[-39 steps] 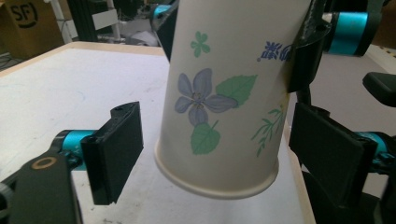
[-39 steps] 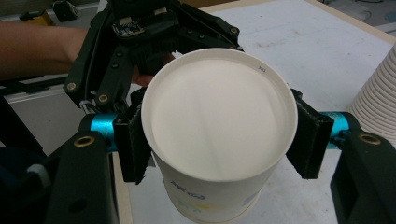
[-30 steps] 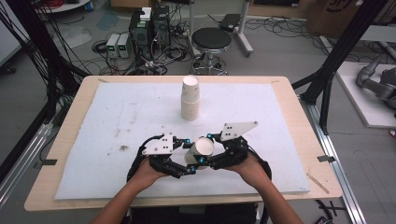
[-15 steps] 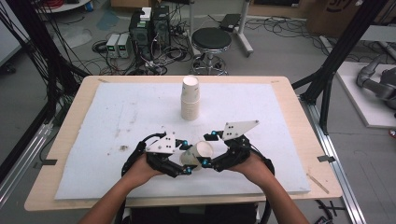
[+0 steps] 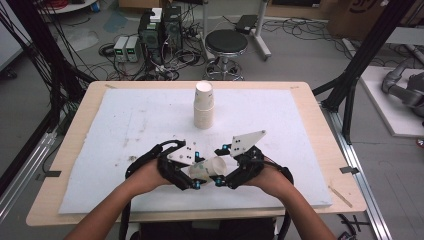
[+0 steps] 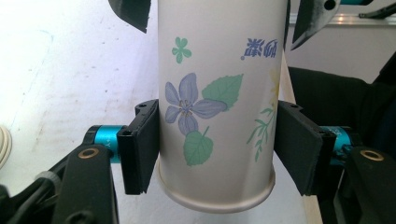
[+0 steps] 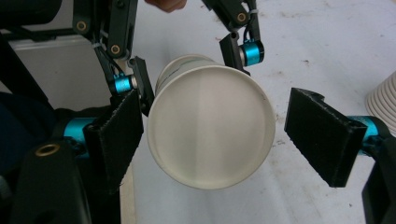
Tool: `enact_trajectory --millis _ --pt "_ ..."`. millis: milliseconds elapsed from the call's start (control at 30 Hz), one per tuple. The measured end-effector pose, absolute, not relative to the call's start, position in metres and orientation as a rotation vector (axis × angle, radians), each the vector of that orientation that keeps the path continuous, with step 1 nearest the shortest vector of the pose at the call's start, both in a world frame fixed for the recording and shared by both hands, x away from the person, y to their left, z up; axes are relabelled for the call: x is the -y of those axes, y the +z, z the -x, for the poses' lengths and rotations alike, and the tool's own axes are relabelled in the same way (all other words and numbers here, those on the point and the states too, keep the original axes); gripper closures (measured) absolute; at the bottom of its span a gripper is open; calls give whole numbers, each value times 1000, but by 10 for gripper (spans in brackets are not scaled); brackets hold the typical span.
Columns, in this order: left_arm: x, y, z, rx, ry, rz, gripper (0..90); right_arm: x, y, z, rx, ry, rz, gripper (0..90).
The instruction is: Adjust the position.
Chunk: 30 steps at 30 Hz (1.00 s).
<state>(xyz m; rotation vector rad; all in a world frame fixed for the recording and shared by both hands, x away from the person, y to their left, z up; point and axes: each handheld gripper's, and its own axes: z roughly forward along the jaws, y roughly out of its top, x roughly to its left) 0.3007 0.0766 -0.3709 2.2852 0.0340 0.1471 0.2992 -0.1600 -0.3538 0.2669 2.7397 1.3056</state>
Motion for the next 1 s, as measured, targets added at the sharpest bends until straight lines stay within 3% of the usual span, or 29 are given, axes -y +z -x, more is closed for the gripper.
enact_trajectory --millis 167,367,533,667,1000 --pt "-76 -372 -300 -20 137 -2310 346 156 -354 -299 -2773 1244 -214 214" --pt "-74 -374 -299 -1 94 -2319 346 155 -356 -300 -2842 1224 -170 361" --pt "-76 -378 -300 -8 75 -2292 324 156 -358 -300 -2878 1231 -184 370" --pt "-83 -382 -300 -98 94 -2204 166 161 -358 -302 -2872 1265 -208 368" --pt "-104 -394 -299 -233 114 -1964 163 185 -360 -300 -2790 1377 -301 367"
